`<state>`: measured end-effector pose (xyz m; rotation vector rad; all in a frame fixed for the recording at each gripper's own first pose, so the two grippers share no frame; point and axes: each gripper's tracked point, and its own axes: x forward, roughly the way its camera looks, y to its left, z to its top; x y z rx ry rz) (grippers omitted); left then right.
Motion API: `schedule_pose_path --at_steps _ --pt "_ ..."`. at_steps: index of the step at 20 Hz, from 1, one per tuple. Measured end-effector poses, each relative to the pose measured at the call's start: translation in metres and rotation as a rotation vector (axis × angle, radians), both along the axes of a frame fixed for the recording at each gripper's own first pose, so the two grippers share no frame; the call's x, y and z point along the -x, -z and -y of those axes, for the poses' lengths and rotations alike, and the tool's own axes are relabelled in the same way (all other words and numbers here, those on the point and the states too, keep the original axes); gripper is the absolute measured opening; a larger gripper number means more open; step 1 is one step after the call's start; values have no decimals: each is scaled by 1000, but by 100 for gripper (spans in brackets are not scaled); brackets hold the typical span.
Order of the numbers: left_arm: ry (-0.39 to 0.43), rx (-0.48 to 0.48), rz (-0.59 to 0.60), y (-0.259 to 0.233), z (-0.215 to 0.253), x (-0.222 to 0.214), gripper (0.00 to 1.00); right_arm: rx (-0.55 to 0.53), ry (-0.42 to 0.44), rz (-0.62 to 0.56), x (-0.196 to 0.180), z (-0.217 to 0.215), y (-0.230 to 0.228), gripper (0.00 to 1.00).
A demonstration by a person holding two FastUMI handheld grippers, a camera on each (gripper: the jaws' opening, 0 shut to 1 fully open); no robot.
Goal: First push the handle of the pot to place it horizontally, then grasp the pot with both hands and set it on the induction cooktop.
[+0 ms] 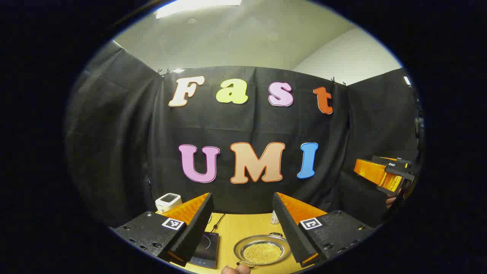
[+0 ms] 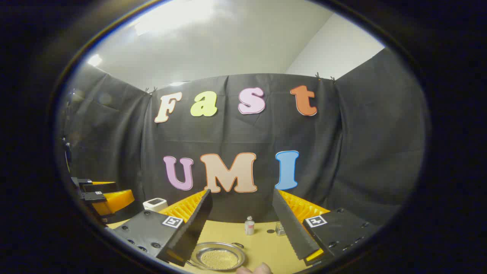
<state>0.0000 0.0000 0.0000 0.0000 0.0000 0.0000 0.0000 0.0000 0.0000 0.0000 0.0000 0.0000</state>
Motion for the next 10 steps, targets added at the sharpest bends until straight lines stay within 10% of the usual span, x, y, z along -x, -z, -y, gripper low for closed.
schedule_pose_path --at_steps 10 --pt "-41 -19 6 -4 -1 8 95 2 -42 10 0 -6 -1 99"
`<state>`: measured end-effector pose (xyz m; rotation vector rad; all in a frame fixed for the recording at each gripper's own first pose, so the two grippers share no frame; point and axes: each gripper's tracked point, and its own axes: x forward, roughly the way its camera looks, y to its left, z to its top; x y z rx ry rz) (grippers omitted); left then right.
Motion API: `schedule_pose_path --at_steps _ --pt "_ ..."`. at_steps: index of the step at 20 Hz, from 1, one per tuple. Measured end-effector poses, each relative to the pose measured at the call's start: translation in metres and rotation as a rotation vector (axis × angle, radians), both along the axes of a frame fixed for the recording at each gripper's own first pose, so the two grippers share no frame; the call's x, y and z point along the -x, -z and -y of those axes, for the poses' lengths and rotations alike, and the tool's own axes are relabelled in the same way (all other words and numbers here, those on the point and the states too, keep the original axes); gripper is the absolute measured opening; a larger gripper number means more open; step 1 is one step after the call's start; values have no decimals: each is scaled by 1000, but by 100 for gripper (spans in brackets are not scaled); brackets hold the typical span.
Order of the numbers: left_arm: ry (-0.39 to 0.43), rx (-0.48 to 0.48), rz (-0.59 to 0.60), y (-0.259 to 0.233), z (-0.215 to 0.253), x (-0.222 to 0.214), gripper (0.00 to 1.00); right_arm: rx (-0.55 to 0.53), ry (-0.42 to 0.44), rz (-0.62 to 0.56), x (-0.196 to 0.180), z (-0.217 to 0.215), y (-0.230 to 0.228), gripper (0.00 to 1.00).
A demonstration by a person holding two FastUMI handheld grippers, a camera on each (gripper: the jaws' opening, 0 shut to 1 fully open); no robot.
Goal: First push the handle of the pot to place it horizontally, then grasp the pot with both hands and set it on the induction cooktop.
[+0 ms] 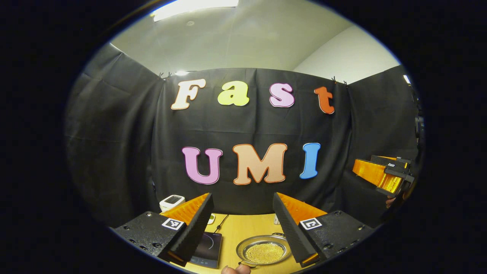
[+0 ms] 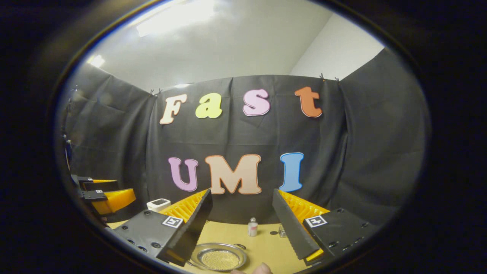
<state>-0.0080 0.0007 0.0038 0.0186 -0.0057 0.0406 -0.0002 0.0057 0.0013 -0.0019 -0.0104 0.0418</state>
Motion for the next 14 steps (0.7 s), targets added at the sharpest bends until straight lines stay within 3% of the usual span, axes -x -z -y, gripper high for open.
schedule_pose_path --at_steps 2,11,13,14 --pt "-5 1 -1 1 -3 4 92 3 -5 5 1 -2 -1 99" --pt "-14 14 -2 6 -15 5 95 29 -25 -14 3 -9 1 97" --pt "-19 18 -4 7 -21 6 92 35 -42 -20 -1 -23 8 86" --pt "-22 20 -3 7 -24 6 95 38 -49 -25 -4 -28 13 80"
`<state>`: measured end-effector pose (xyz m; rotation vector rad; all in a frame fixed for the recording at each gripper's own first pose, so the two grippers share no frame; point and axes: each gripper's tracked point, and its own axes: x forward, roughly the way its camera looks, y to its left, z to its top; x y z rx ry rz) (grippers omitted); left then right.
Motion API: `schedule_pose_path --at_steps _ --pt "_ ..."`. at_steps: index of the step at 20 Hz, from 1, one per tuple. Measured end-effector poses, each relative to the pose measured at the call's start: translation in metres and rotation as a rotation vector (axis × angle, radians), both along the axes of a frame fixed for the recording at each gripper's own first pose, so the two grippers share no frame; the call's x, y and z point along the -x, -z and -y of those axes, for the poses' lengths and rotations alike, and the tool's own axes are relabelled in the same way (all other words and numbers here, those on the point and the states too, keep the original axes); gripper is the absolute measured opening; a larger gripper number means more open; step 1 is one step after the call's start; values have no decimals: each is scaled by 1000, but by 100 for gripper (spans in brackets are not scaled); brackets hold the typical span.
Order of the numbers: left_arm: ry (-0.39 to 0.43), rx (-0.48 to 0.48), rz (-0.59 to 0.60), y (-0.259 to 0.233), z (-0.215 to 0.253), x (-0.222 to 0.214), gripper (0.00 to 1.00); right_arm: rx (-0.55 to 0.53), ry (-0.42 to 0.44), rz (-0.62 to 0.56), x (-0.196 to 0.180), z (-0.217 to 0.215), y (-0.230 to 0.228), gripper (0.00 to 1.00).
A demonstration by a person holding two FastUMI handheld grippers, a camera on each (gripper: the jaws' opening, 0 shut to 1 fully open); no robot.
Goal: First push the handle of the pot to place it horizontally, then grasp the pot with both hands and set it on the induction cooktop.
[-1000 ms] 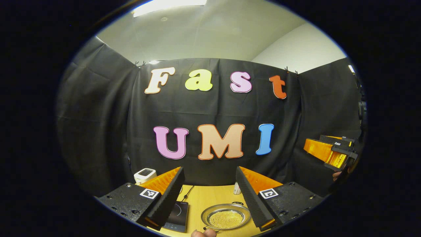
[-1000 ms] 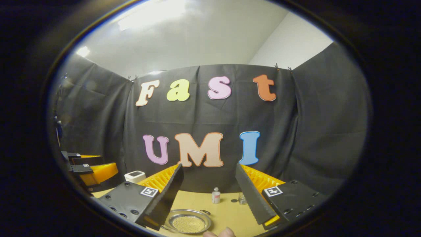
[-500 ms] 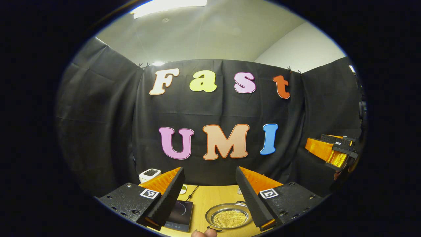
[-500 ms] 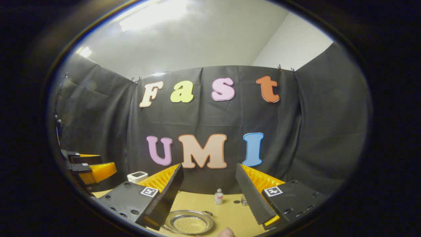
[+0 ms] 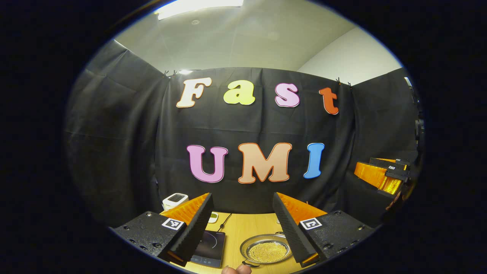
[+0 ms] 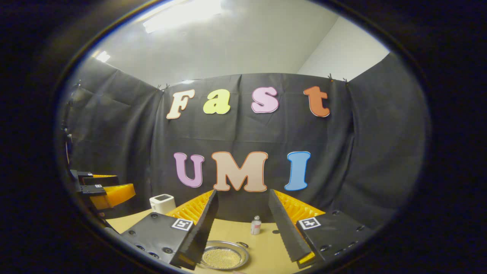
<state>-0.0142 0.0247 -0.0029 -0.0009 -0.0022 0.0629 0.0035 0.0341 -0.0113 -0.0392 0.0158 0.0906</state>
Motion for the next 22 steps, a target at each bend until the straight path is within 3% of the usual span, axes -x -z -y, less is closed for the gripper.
schedule_pose_path --at_steps 2,3,6,9,11,13,14,16,17,22 --pt "-3 3 -2 2 -6 1 92 8 -21 -20 -1 -7 7 80" --pt "-5 3 -3 4 -11 1 95 20 -8 -31 -5 -11 11 79" --pt "-11 6 -1 4 -24 3 95 25 10 -38 -5 -13 16 34" --pt "-10 6 -7 10 -37 5 95 39 18 -55 -10 -18 26 37" --pt "-9 10 -6 10 -48 7 95 41 2 -80 -9 -30 36 5" --pt "1 11 -10 15 -55 9 95 26 -23 -87 -8 -42 43 7" --pt "8 11 -13 18 -58 10 92 19 4 -99 -10 -37 49 10" --pt "22 13 -25 25 -62 11 95 -18 16 -123 -9 -35 64 5" --pt "21 14 -35 30 -66 12 95 -36 6 -155 -9 -41 75 10" --pt "-5 25 -95 57 -83 3 92 -94 -15 -327 -13 -46 141 5"
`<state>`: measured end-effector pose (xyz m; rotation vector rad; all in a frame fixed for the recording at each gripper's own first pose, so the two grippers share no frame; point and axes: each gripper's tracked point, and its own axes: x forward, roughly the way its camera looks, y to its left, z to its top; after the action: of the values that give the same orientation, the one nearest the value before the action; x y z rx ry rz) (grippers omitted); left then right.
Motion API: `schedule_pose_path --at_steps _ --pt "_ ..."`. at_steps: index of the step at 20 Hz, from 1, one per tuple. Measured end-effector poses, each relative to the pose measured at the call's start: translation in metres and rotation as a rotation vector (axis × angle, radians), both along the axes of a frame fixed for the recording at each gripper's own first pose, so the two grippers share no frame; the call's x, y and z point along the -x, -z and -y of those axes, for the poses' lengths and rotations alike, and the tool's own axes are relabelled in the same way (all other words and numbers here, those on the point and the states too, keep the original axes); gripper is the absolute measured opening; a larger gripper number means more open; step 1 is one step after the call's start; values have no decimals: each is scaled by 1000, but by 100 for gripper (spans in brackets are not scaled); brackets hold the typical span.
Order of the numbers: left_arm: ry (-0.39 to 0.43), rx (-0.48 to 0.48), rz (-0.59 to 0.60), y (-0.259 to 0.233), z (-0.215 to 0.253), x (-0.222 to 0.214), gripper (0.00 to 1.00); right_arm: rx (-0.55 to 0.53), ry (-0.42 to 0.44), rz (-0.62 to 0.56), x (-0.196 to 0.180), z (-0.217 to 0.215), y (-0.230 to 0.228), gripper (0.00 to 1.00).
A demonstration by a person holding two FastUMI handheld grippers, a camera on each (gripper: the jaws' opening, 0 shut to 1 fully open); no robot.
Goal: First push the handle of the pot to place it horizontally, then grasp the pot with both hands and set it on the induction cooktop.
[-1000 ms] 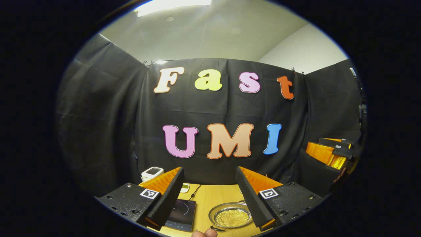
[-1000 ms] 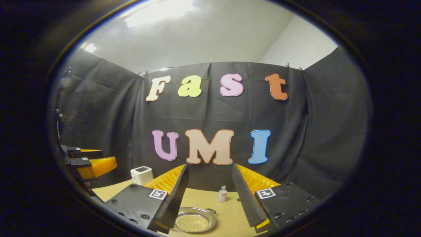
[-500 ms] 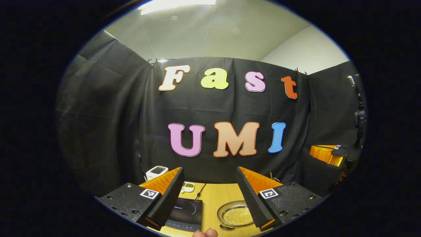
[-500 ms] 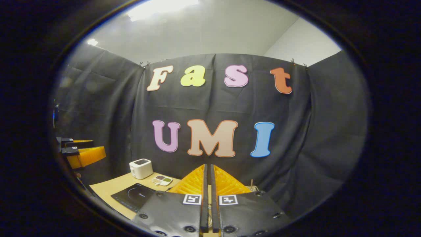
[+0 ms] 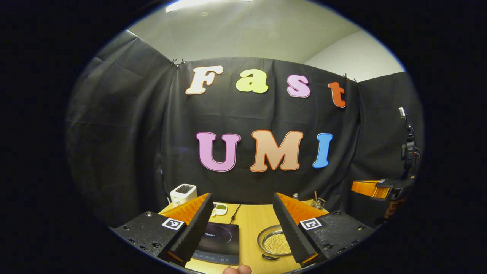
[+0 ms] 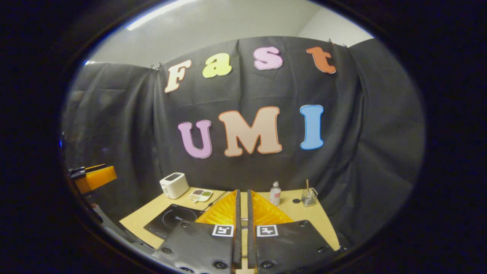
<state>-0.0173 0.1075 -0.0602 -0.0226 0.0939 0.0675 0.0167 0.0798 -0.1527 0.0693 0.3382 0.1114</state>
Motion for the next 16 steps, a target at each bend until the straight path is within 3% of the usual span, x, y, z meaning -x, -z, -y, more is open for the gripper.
schedule_pose_path --at_steps 4,5,6,8,9,10,12,16 --pt "-49 -1 -50 16 -12 -15 95 -6 -55 -120 -5 -3 54 6" --pt "-57 -5 -43 13 -13 -20 92 -20 -64 -131 -9 -4 61 2" --pt "-61 -12 -37 10 -11 -25 95 -36 -70 -142 -12 -4 68 6" --pt "-75 -36 -52 14 -10 -33 95 -74 -81 -166 -16 -4 81 1" --pt "-83 -42 -55 16 -8 -37 92 -82 -90 -183 -17 -3 93 11" --pt "-90 -46 -46 15 -5 -40 96 -91 -102 -197 -17 -4 103 0" --pt "-115 -61 -66 24 -5 -42 92 -90 -124 -275 -10 -6 138 2" --pt "-111 -49 -87 41 -6 -52 95 -76 -143 -403 9 -10 188 0"
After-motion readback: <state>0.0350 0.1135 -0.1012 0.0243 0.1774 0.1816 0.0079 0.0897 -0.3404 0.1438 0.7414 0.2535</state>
